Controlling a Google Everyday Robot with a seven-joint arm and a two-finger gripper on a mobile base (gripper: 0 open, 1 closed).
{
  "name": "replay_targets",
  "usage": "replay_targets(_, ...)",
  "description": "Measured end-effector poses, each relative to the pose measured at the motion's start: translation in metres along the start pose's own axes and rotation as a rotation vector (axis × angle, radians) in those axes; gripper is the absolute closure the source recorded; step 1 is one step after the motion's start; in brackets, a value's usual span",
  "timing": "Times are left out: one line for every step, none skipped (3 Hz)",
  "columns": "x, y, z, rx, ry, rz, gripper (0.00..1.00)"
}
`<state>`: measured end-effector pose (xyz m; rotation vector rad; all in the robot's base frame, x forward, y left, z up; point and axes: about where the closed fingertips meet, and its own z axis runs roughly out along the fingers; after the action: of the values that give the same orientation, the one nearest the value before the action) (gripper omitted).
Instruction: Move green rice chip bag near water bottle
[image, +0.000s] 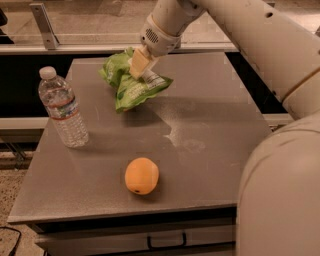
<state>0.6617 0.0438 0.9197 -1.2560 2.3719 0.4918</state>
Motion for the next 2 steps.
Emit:
replay_targets(-0.005,0.036,0.005,-0.057,-0.036,-0.038,1.0)
replay_targets(-0.006,0.073,0.008,-0.097,-0.038,-0.082,1.0)
